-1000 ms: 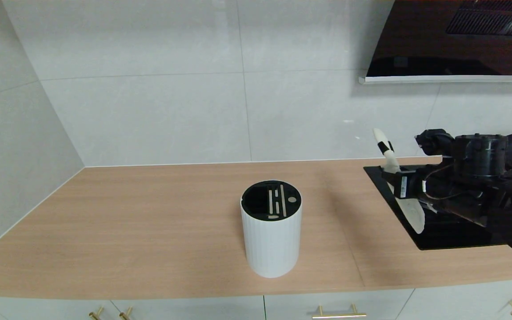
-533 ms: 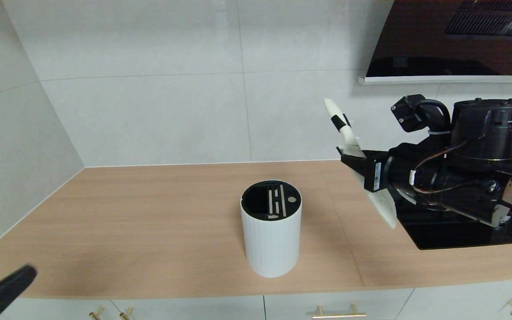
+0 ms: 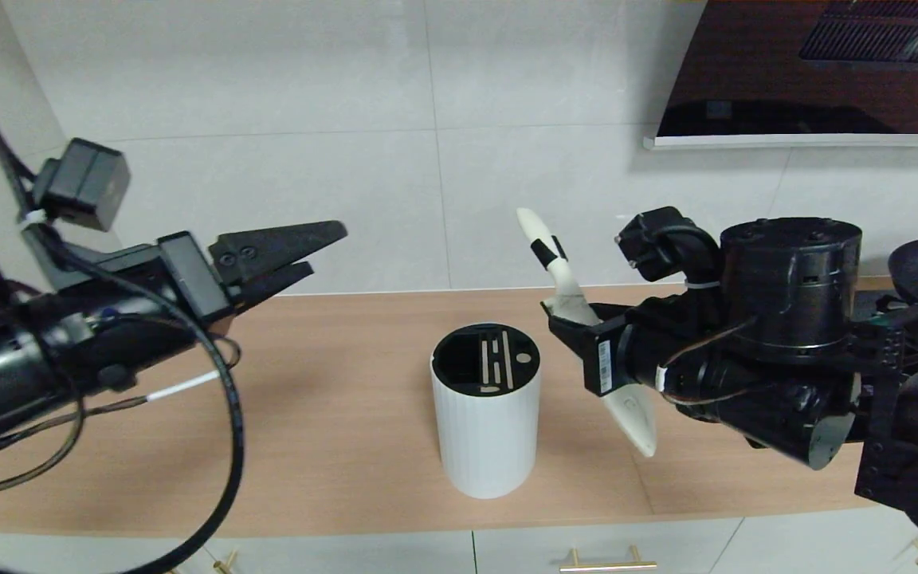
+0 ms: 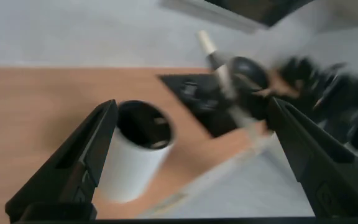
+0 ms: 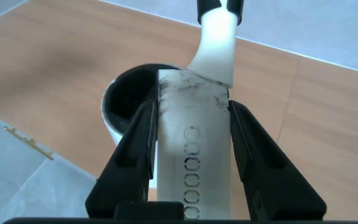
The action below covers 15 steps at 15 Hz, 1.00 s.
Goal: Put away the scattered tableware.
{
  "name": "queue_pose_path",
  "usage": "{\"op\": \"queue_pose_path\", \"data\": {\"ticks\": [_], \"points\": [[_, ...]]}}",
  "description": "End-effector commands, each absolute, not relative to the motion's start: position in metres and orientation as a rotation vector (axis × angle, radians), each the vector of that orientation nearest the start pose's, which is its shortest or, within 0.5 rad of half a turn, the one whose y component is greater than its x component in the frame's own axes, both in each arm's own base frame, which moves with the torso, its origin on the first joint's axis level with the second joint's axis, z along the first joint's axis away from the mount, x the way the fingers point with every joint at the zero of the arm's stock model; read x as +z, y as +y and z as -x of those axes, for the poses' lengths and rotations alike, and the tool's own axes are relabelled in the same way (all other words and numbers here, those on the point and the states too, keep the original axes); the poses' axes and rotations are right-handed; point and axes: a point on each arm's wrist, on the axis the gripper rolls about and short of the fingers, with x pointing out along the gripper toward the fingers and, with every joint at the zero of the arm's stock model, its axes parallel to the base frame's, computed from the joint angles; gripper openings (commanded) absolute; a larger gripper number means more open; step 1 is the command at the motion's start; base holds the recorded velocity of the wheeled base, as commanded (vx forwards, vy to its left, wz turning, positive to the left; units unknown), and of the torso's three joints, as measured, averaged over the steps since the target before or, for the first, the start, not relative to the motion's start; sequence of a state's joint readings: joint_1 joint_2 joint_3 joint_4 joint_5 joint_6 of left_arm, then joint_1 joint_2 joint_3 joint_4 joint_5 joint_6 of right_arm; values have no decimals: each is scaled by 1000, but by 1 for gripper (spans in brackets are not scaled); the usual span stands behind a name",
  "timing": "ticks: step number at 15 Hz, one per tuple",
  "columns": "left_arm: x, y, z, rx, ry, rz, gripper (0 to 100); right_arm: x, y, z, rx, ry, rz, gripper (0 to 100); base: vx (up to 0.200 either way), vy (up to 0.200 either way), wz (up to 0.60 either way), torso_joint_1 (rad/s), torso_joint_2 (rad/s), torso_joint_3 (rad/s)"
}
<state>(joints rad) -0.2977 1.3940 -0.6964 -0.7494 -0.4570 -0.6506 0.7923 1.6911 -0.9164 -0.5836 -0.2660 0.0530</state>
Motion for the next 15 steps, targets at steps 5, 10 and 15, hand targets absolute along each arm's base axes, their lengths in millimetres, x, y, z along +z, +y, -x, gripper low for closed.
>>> {"op": "queue_pose_path", "data": {"ticks": [5,10,15], "points": [[221,-146,-281,-793,341,673,100,199,257,-204,583,214,25,0,0,0,0,0,0,0],[190,-178,-295,-743,375,581,100,198,262,-197,591,219,21,0,0,0,0,0,0,0],[186,-196,-289,-776,378,576,100,188,271,-198,604,217,19,0,0,0,0,0,0,0]]}}
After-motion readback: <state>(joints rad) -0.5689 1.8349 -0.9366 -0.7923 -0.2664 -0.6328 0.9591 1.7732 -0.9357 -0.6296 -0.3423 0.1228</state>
